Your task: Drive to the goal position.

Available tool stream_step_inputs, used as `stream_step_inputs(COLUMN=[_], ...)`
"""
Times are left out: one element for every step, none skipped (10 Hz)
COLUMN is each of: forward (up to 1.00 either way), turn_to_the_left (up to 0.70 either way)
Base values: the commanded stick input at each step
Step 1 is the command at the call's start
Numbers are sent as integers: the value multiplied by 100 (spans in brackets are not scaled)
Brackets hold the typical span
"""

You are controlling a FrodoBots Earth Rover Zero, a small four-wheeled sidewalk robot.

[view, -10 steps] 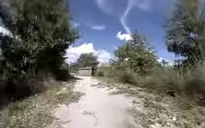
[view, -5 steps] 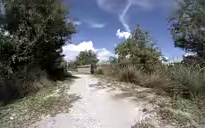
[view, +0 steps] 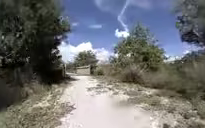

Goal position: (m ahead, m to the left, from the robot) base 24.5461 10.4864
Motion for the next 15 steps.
stream_step_inputs(forward=[84, 84, 84, 84, 84, 84, 84, 84, 84, 84, 84, 84, 84, 84, 84], turn_to_the_left=[0, 0, 0, 0, 0, 0, 0, 0, 0, 0, 16, 33, 33, 11, 0])
